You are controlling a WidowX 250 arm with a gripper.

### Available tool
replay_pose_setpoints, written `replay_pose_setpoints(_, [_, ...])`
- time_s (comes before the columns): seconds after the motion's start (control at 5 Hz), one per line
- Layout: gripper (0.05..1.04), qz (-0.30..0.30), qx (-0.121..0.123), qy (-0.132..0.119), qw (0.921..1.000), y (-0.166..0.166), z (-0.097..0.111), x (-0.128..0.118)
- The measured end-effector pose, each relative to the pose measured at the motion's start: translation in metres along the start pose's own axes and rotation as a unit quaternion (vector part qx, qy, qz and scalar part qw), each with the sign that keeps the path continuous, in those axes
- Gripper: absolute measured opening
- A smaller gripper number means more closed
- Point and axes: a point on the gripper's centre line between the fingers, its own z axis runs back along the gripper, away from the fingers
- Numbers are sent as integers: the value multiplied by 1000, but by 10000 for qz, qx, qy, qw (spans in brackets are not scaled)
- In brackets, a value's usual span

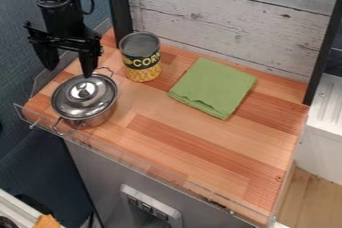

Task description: Move the green table cloth infront

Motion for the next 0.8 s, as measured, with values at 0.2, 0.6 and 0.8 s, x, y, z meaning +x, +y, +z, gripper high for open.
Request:
replay_pose_setpoints(0.2, [1000, 0, -89, 122, 9999, -4, -7, -3])
replay_pose_setpoints(0.6, [1000, -812, -771, -64, 9937, -92, 3, 11])
replay_pose_setpoints(0.8, [1000, -888, -842, -143, 9924, -131, -5, 24])
